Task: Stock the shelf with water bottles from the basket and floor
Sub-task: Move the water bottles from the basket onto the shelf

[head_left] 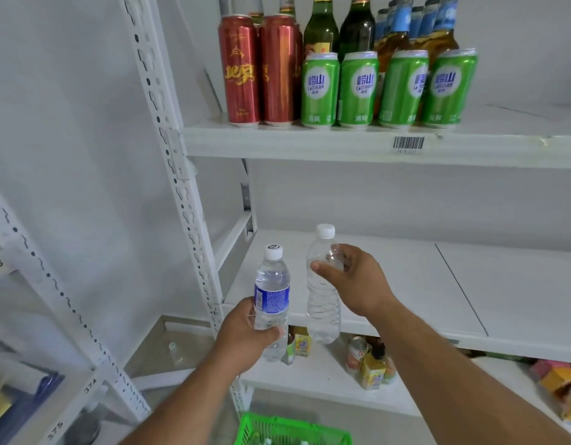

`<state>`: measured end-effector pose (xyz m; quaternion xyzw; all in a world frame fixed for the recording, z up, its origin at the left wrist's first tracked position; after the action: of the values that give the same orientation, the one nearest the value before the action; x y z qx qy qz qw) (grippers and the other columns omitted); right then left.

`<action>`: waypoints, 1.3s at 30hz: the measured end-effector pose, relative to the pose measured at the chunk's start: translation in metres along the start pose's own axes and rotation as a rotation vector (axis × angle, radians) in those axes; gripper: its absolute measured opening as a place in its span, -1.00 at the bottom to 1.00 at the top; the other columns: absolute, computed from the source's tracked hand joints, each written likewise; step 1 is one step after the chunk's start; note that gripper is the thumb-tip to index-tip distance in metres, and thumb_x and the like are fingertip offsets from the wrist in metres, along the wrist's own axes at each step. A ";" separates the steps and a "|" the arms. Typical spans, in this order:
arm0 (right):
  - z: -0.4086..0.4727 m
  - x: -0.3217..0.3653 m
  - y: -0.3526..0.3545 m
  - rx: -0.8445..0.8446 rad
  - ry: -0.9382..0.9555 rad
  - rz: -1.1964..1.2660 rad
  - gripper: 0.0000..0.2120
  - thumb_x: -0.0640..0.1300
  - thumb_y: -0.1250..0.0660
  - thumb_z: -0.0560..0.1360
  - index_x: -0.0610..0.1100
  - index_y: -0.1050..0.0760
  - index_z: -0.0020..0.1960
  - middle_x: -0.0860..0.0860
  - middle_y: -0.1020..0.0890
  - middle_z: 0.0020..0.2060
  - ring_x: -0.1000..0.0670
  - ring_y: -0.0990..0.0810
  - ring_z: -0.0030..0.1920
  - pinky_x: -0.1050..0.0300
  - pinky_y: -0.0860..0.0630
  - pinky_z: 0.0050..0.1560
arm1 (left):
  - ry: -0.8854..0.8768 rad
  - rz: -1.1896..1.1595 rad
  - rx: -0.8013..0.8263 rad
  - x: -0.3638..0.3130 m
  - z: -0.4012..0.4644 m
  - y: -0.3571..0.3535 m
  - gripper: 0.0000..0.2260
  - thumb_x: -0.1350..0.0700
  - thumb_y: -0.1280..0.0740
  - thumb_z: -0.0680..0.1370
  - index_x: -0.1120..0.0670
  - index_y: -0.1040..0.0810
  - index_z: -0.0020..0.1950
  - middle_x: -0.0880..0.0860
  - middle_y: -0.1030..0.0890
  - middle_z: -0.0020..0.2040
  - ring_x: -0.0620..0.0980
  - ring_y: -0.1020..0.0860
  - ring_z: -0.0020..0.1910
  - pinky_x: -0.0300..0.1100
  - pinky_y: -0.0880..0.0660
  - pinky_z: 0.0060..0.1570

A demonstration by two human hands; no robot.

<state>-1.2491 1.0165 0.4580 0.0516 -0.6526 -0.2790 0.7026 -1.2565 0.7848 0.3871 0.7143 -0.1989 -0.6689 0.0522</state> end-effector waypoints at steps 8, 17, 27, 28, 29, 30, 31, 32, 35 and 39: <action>0.085 -0.016 -0.036 -0.021 -0.036 -0.017 -0.49 0.15 -0.47 0.45 -0.03 -0.48 0.31 0.11 -0.63 0.09 0.07 -0.60 0.04 0.33 -0.41 -0.12 | 0.020 0.057 -0.028 0.012 0.102 0.012 -0.58 0.13 -0.55 0.35 -0.11 -0.52 0.13 -0.15 -0.65 0.01 -0.13 -0.62 0.03 -0.20 -0.52 0.03; 0.171 -0.032 -0.075 -0.059 -0.073 -0.107 -0.59 0.16 -0.47 0.44 0.02 -0.51 0.20 0.19 -0.60 -0.03 0.09 -0.58 -0.01 0.22 -0.44 0.00 | 0.022 0.059 -0.004 0.027 0.208 0.017 -0.63 0.18 -0.53 0.40 -0.12 -0.45 0.04 -0.27 -0.52 -0.12 -0.35 -0.47 -0.16 -0.38 -0.38 -0.22; 0.270 -0.063 -0.101 0.034 -0.091 -0.195 -0.39 0.21 -0.46 0.44 -0.04 -0.45 0.38 0.11 -0.57 0.25 0.03 -0.57 0.21 0.23 -0.37 0.07 | 0.052 -0.003 -0.092 0.042 0.309 0.007 -0.62 0.16 -0.54 0.36 -0.04 -0.52 0.10 -0.10 -0.65 0.01 -0.07 -0.63 -0.01 -0.24 -0.48 -0.12; 0.279 -0.067 -0.105 0.038 -0.093 -0.193 -0.39 0.20 -0.47 0.44 -0.05 -0.44 0.39 0.10 -0.57 0.26 0.02 -0.57 0.21 0.23 -0.37 0.07 | 0.047 -0.010 -0.102 0.043 0.319 0.006 -0.62 0.16 -0.54 0.36 -0.04 -0.52 0.10 -0.11 -0.64 0.01 -0.08 -0.63 -0.01 -0.25 -0.48 -0.14; 0.289 -0.070 -0.108 0.038 -0.095 -0.188 -0.38 0.18 -0.48 0.44 -0.05 -0.44 0.39 0.09 -0.57 0.27 0.02 -0.57 0.21 0.23 -0.38 0.07 | 0.039 -0.013 -0.111 0.042 0.329 0.005 -0.62 0.16 -0.54 0.36 -0.04 -0.52 0.11 -0.13 -0.63 0.00 -0.10 -0.62 -0.02 -0.26 -0.47 -0.15; 0.298 -0.073 -0.111 0.037 -0.094 -0.183 -0.38 0.18 -0.48 0.43 -0.06 -0.44 0.39 0.08 -0.57 0.27 0.01 -0.57 0.22 0.22 -0.39 0.10 | 0.027 -0.019 -0.117 0.041 0.339 0.003 -0.62 0.17 -0.54 0.36 -0.03 -0.51 0.10 -0.15 -0.61 -0.02 -0.14 -0.60 -0.05 -0.28 -0.45 -0.17; 0.307 -0.076 -0.115 0.036 -0.091 -0.177 -0.38 0.17 -0.48 0.43 -0.05 -0.43 0.39 0.07 -0.57 0.29 0.01 -0.57 0.23 0.21 -0.40 0.13 | 0.020 -0.023 -0.124 0.041 0.349 0.003 -0.64 0.19 -0.53 0.38 -0.04 -0.50 0.08 -0.17 -0.59 -0.05 -0.20 -0.57 -0.09 -0.30 -0.44 -0.20; 0.316 -0.079 -0.119 0.037 -0.085 -0.174 -0.38 0.16 -0.48 0.44 -0.05 -0.43 0.40 0.07 -0.56 0.30 0.01 -0.56 0.25 0.21 -0.40 0.17 | 0.014 -0.023 -0.127 0.041 0.360 0.001 -0.65 0.20 -0.52 0.38 -0.04 -0.50 0.06 -0.19 -0.58 -0.08 -0.24 -0.55 -0.13 -0.31 -0.43 -0.23; 0.340 -0.086 -0.129 0.037 -0.063 -0.194 -0.35 0.15 -0.47 0.45 -0.07 -0.39 0.44 0.05 -0.53 0.34 0.00 -0.52 0.31 0.19 -0.38 0.26 | 0.000 -0.033 -0.145 0.046 0.393 -0.003 -0.67 0.20 -0.52 0.36 -0.01 -0.56 0.06 -0.11 -0.65 -0.07 -0.13 -0.63 -0.10 -0.27 -0.49 -0.22; 0.367 -0.096 -0.140 0.028 -0.055 -0.191 -0.34 0.12 -0.47 0.47 -0.09 -0.37 0.46 0.02 -0.51 0.38 0.02 -0.50 0.35 0.25 -0.33 0.24 | -0.015 -0.010 -0.167 0.053 0.429 -0.008 -0.64 0.18 -0.53 0.34 0.00 -0.57 0.09 -0.06 -0.65 -0.04 -0.09 -0.62 -0.08 -0.27 -0.47 -0.21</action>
<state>-1.6408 1.0501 0.3644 0.1155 -0.6676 -0.3371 0.6537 -1.6720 0.8558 0.2923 0.7035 -0.1392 -0.6887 0.1068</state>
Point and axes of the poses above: each hand's wrist, its own z-axis towards the middle knuckle, its own y-axis out of the back of the hand, x = y × z, the point moved 4 cm from there along z, towards the middle knuckle
